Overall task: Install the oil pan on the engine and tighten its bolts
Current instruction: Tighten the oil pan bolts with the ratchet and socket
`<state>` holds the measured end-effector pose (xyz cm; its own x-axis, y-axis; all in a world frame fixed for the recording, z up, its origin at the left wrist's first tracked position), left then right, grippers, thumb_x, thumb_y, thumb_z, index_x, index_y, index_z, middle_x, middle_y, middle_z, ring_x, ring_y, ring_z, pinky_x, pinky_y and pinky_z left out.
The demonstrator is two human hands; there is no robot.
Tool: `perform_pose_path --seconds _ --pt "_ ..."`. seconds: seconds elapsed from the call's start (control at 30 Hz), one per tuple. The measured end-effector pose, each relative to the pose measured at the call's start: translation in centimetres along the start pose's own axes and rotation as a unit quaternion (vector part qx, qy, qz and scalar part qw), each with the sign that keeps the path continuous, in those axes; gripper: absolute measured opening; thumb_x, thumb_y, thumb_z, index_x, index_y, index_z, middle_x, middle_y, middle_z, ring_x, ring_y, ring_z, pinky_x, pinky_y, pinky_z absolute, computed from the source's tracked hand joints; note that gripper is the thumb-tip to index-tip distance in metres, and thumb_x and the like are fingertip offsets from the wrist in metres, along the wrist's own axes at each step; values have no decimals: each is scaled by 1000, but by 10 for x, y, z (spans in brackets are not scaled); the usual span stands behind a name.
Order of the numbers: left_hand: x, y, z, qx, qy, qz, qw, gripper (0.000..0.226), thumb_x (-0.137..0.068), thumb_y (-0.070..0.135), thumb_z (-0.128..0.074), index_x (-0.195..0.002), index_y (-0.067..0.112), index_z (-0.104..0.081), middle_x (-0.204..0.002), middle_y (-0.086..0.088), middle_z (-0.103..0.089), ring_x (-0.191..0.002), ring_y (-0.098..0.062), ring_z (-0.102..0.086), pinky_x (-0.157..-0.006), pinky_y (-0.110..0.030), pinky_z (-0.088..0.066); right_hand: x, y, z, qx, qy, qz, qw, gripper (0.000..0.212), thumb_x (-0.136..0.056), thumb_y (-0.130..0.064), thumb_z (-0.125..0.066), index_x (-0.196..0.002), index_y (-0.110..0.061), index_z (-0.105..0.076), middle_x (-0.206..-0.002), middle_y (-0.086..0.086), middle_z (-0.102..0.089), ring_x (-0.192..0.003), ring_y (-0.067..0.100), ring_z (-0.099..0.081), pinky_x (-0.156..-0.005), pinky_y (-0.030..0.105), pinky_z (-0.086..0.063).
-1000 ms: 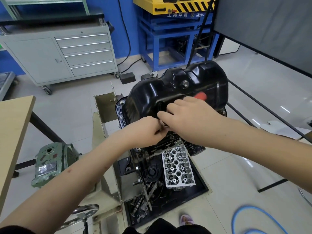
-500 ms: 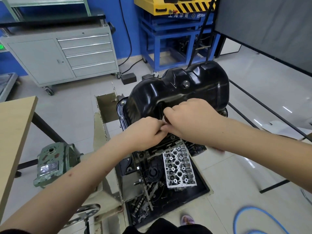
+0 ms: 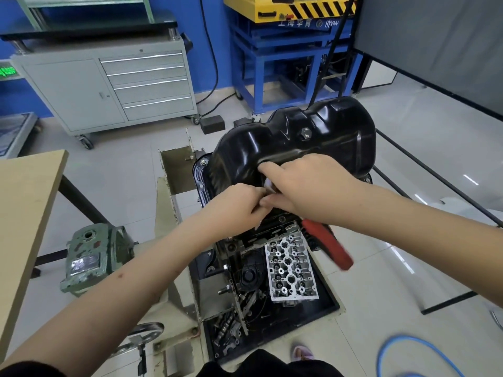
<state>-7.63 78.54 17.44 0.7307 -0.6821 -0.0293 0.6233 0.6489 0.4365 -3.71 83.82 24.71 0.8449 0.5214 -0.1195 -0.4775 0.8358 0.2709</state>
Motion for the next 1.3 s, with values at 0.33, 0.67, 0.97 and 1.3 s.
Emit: perform_pose_path --seconds 0.33,0.67,0.97,1.3 --pt "0 -2 2 -14 -23 -20 999 40 -96 27 -39 -57 21 -35 -54 5 -41 -49 -12 -41 -52 -25 -35 -2 4 -4 -12 -43 13 999 30 -95 -38 -42 -118 -18 -42 -96 -2 -56 -89 22 -56 -55 27 -36" --pt "3 0 -2 -1 -63 -17 998 29 -96 24 -38 -89 5 -59 -79 -9 -61 -71 -25 -55 -69 -32 -45 5 2 0 -12 -39 45 998 29 -95 -34 -42 -122 -23 -43 -98 -3 -56 -93 21 -56 -69 30 -38" --pt "0 -1 3 -14 -12 15 1000 45 -93 17 -43 -51 23 -29 -47 7 -34 -43 -7 -32 -44 -18 -25 1 2 2 -41 -37 -49 997 29 -92 -46 -43 -99 -18 -45 -75 -3 -45 -72 19 -45 -54 28 -31" --pt "-1 2 4 -5 -11 21 1000 40 -94 24 -39 -55 23 -30 -51 6 -37 -48 -12 -38 -48 -25 -29 1 9 -1 -2 -45 -63 997 46 -89 -55 -39 -105 -13 -48 -84 0 -51 -74 21 -46 -55 29 -26"
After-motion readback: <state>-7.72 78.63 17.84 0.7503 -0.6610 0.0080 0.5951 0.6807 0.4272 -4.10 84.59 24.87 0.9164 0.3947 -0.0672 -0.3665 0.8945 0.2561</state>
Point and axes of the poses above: each hand's wrist, its own x-axis away from the middle knuckle, its own z-axis out of the back of the hand, y = z × x, the point moved 7 cm from there along -x, towards the middle knuckle
